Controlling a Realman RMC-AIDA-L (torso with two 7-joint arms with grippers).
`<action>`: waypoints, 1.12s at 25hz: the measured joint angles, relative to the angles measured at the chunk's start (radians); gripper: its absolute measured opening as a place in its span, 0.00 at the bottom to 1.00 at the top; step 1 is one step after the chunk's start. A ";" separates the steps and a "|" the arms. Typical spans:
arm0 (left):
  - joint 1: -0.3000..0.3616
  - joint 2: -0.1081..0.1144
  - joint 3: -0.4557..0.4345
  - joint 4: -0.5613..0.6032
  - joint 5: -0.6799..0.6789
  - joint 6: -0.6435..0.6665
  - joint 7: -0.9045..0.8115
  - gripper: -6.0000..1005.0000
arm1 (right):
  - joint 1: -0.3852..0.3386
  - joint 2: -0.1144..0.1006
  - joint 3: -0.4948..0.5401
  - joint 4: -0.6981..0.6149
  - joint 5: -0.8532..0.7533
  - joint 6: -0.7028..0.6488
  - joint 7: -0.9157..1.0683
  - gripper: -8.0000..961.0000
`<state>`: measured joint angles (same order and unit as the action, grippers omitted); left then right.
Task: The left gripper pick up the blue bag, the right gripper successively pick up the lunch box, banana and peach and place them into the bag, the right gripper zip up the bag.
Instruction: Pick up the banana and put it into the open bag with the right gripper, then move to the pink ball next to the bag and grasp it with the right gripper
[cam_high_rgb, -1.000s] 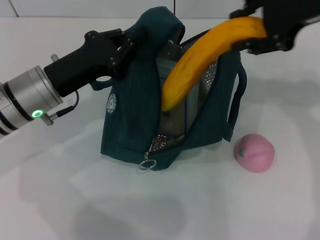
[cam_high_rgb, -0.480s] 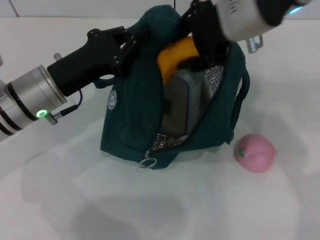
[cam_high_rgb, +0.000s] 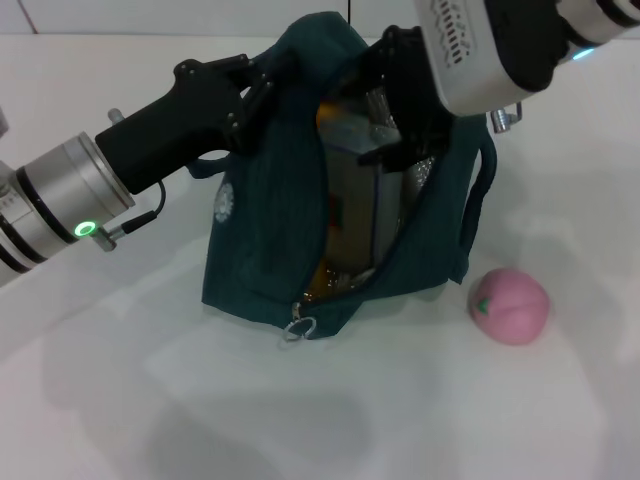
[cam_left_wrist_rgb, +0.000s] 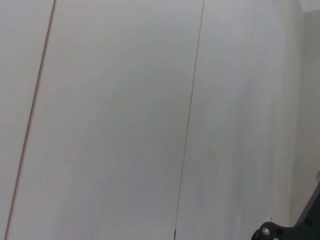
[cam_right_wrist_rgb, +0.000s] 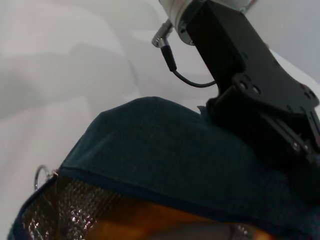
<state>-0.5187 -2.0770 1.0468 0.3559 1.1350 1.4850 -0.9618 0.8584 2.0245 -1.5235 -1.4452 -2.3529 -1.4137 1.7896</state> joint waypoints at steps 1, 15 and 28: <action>0.000 0.000 0.000 0.000 0.000 -0.001 0.000 0.05 | -0.007 0.000 0.002 -0.004 0.002 0.003 0.000 0.61; 0.006 -0.003 -0.025 -0.007 0.000 -0.002 0.001 0.05 | -0.378 -0.007 0.417 -0.192 0.501 0.008 -0.143 0.67; 0.023 -0.010 -0.025 -0.009 0.000 -0.001 0.003 0.05 | -0.581 -0.014 0.826 0.492 0.754 -0.521 -0.613 0.66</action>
<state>-0.4952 -2.0871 1.0216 0.3467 1.1351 1.4842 -0.9587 0.2772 2.0104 -0.6978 -0.9532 -1.5991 -1.9345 1.1770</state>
